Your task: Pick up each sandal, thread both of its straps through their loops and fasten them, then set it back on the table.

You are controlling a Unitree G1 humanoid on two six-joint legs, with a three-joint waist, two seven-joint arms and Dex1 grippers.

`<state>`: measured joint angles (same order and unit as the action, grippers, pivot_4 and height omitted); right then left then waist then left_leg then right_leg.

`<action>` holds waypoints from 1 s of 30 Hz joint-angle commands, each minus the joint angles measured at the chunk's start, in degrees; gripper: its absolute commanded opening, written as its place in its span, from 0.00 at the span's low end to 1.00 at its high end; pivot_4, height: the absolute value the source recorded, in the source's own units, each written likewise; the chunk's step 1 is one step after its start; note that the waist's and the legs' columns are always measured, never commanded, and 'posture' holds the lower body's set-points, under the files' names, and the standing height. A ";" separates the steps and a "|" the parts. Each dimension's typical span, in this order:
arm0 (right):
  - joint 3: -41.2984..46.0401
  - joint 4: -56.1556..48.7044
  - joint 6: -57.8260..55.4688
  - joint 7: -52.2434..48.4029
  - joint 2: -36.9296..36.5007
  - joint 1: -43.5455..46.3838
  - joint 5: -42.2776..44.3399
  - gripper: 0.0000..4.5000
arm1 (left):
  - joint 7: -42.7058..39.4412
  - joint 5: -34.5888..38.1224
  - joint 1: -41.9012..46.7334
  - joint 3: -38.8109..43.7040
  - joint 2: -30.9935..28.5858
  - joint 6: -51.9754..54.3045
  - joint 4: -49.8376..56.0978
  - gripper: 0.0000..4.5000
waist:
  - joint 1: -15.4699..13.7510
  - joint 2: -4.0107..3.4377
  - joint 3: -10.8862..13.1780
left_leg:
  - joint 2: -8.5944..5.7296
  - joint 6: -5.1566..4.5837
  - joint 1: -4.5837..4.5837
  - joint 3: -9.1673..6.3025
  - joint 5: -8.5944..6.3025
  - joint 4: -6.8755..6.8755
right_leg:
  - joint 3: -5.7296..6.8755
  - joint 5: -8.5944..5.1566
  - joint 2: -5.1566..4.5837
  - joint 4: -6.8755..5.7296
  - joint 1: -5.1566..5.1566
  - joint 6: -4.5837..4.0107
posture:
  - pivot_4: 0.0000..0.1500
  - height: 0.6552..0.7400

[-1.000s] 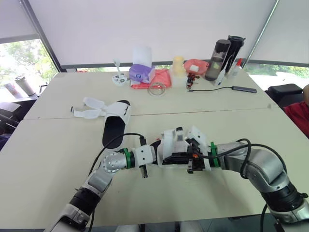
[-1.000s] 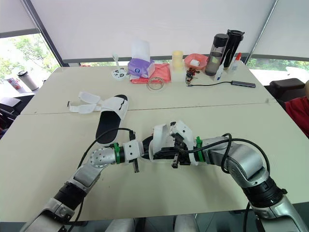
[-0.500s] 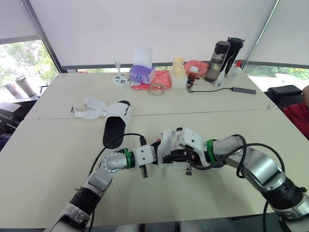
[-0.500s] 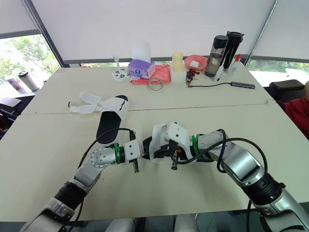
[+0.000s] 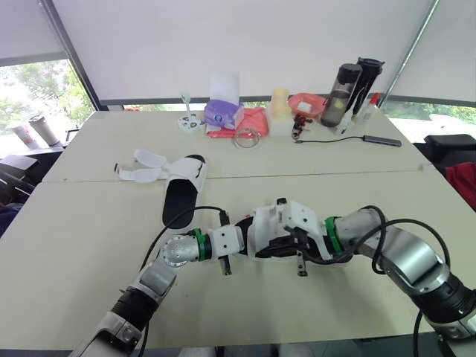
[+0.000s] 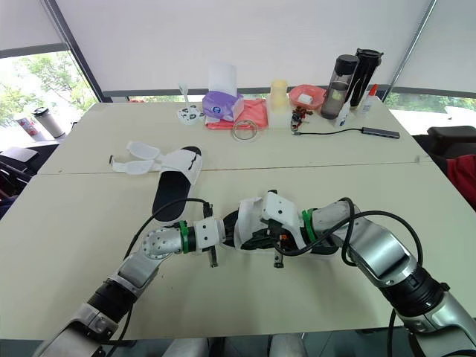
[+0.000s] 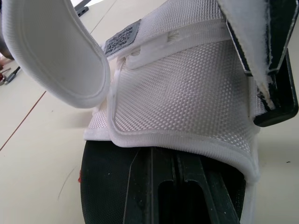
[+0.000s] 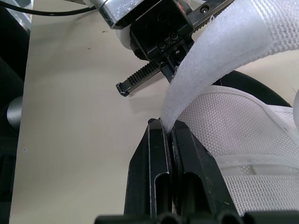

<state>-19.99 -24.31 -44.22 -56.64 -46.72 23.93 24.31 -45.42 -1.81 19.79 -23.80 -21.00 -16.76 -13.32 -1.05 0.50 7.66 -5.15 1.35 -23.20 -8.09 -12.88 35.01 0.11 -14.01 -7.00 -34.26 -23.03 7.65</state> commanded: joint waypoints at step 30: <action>20.57 -7.31 -7.26 10.22 8.69 -12.66 10.37 0.97 | 0.60 -2.95 -1.24 0.03 -1.56 1.88 -7.71 0.00 | 0.11 -0.18 0.09 | 0.17 -0.06 -0.23 -0.01 -0.15 0.00 | 0.06 -0.02 -0.12 0.53 0.33 -0.03 | 1.00 1.00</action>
<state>-4.84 -29.94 -49.36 -49.28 -38.12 11.81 32.17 -44.75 -1.75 20.63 -23.76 -20.49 -17.82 -15.51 -0.95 0.33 7.75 -5.01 1.29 -23.42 -8.09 -13.02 35.03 0.17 -14.02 -7.14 -33.85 -22.77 7.62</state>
